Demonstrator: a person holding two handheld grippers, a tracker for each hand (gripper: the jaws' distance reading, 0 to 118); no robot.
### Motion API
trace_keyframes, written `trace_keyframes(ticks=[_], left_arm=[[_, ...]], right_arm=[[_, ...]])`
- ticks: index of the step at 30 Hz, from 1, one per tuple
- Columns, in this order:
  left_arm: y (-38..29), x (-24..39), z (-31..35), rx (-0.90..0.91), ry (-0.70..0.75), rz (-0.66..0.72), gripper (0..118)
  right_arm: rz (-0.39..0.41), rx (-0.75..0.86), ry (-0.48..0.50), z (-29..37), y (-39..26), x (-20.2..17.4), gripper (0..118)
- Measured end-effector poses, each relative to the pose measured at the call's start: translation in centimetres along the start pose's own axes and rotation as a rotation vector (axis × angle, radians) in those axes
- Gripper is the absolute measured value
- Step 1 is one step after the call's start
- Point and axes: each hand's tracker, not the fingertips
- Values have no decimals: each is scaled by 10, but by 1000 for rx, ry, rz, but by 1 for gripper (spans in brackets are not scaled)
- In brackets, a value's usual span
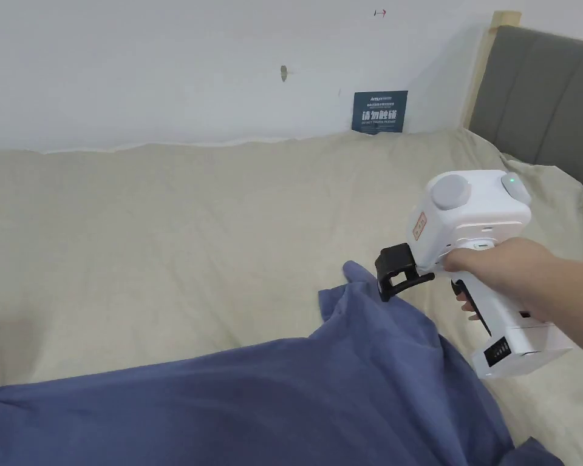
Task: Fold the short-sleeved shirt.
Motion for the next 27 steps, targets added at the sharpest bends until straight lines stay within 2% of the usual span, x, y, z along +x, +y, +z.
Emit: trace_keyframes(ticks=[4,7,8,10,11,13,14,15,20,23,27], left_arm=[[1,-3,-7,-11,5,2,3],[3,-3,-14,-25,6,2,3],[3,-3,-15,-27,8,3,3],[2,-3,-16,-27,10,7,3],[2,-3,-17,-29,9,13,3],[2,-3,-17,-28,12,16,3],[1,-2,-17,-28,12,15,3],[1,-3,-16,-24,14,15,3],[-1,-7,-9,0,4,30,3],[-3,-9,-5,14,-14,32,3],[-7,-13,3,29,-39,68,3]], right_arm=[[20,-51,-38,-14,-3,-2,103],[40,-77,-33,-16,-5,-10,90],[47,-98,-18,-16,-7,-13,90],[53,-108,7,-16,-6,-17,60],[57,-94,1,-13,-7,-21,49],[137,-86,-111,-11,-6,-26,11],[168,-84,-125,-9,-5,-25,4],[157,-80,-71,-5,-5,-22,4],[46,24,23,26,-11,1,3],[44,78,68,53,-21,13,2],[-9,90,124,80,-32,32,2]])
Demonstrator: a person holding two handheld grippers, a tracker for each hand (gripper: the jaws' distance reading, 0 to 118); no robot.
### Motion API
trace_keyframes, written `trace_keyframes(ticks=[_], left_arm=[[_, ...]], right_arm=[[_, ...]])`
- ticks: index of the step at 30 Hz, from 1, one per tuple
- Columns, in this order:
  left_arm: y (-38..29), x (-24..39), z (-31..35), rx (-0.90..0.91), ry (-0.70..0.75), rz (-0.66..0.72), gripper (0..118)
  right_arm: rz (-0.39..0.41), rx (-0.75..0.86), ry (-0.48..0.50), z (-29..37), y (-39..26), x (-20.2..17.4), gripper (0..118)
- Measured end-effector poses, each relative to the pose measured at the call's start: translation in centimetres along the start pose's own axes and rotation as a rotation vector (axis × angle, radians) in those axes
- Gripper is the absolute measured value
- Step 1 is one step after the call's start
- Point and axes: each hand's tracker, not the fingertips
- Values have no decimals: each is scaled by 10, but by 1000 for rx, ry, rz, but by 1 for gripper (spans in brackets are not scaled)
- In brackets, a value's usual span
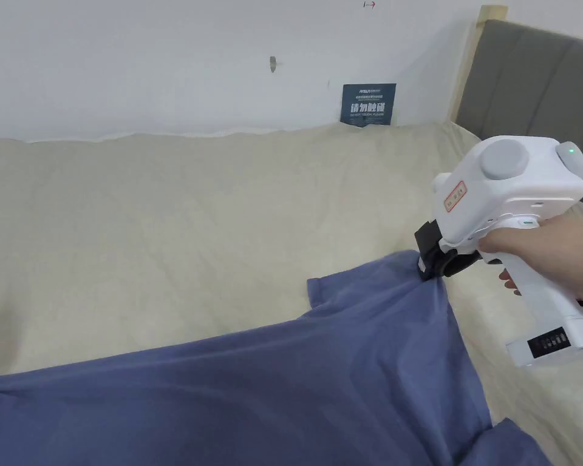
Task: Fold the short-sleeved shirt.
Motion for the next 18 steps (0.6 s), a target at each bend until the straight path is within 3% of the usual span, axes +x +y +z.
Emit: trace_keyframes(ticks=[6,18], left_arm=[[-13,-1,29,35,-38,9,3],[-96,-15,125,87,-173,12,3]], right_arm=[[-76,57,110,44,-21,15,2],[-85,108,170,159,-124,29,2]])
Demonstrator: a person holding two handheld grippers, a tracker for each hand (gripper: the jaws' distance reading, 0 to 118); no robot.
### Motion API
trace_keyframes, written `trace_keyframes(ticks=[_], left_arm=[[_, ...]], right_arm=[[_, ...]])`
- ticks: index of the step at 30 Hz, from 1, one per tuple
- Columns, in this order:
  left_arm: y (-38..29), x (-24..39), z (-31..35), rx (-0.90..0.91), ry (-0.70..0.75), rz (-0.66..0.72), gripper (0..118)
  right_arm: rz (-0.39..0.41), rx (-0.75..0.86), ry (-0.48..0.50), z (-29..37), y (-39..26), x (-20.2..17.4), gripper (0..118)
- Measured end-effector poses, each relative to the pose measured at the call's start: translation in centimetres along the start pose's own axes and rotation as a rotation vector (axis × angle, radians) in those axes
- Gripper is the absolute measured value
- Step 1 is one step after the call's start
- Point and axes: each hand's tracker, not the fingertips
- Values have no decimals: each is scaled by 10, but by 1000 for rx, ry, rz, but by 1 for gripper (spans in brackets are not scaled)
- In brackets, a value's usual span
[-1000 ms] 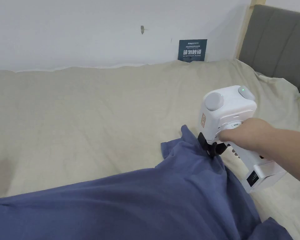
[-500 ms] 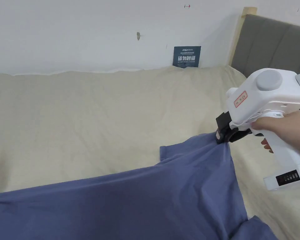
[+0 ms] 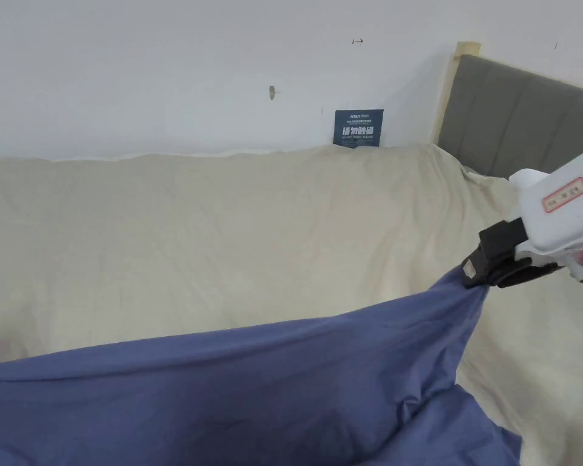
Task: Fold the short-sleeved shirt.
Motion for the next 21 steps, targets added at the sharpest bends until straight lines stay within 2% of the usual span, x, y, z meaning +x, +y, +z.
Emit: trace_keyframes(ticks=[4,8,13,17,18,19,20,21], left_arm=[[-46,-4,22,-14,-32,-6,3],[-93,-14,19,-60,-78,26,3],[-141,-35,-17,-105,-78,75,3],[-169,-35,-33,-137,-95,130,5],[-173,-33,-32,-139,-89,135,15],[-176,-33,-33,-139,-84,140,31],[-177,-33,-32,-144,-66,155,53],[-178,-33,-29,-141,-50,170,78]], right_arm=[[-22,-28,29,28,-54,7,2],[-49,-68,45,29,-106,18,2],[-136,-156,28,-17,-166,50,2],[-130,-206,-15,-54,-200,66,3],[-135,-211,-19,-60,-205,68,11],[-148,-209,-31,-62,-207,69,26],[-163,-198,-42,-63,-208,70,42],[-171,-184,-46,-62,-207,76,69]])
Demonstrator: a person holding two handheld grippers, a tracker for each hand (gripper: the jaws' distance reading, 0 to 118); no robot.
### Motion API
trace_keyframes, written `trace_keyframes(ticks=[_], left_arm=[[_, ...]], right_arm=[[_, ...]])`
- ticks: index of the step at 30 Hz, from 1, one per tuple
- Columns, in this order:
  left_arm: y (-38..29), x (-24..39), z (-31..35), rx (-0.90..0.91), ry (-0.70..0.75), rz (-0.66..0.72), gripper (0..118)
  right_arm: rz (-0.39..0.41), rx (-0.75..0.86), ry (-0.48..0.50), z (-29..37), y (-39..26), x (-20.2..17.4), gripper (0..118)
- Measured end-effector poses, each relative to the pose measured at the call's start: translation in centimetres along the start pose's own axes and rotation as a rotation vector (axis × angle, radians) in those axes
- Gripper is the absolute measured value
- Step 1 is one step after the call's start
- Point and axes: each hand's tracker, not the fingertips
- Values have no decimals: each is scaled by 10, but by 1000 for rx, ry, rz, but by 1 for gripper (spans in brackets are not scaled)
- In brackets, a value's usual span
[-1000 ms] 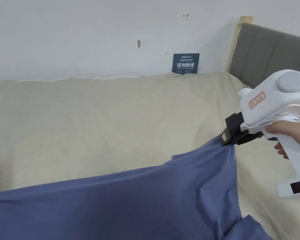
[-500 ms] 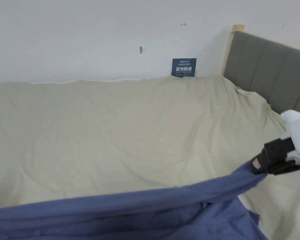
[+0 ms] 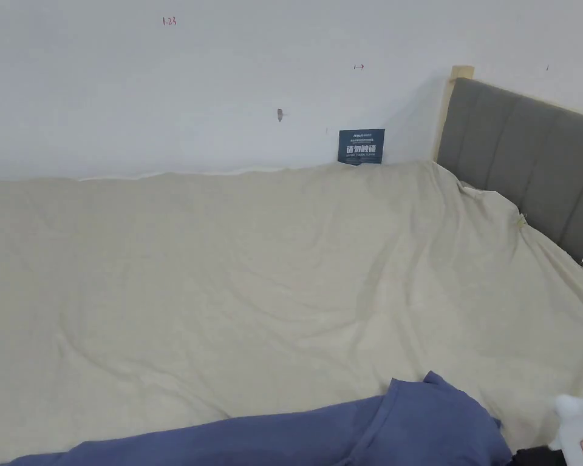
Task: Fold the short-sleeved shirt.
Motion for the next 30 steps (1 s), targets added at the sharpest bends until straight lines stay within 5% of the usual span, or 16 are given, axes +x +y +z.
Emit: trace_keyframes(ticks=[2,4,7,10,12,14,16,17,18,19,27,30], left_arm=[[0,1,11,13,76,-3,84],[1,4,26,49,114,-66,103],[-5,16,56,161,197,-152,103],[-19,33,89,334,150,-172,103],[-39,56,111,491,78,-234,102],[-60,70,120,706,106,-273,101],[-80,87,124,838,100,-301,83],[-86,90,121,877,82,-303,57],[-94,98,121,915,77,-296,8],[-99,106,121,942,106,-295,0],[-132,114,120,1203,124,-309,0],[-139,116,123,1236,163,-303,0]], right_arm=[[28,28,-98,9,2,-1,76],[108,96,-205,29,5,-4,100],[153,201,-298,61,12,-9,100],[135,363,-156,107,-2,-41,100],[227,510,-27,130,-19,-71,98],[283,712,5,142,-47,-101,81],[316,860,29,140,-72,-129,30],[334,913,56,138,-82,-143,5],[342,943,66,135,-92,-156,2],[343,977,89,132,-99,-166,2],[432,1178,209,135,-119,-210,1],[436,1221,144,140,-119,-215,1]])
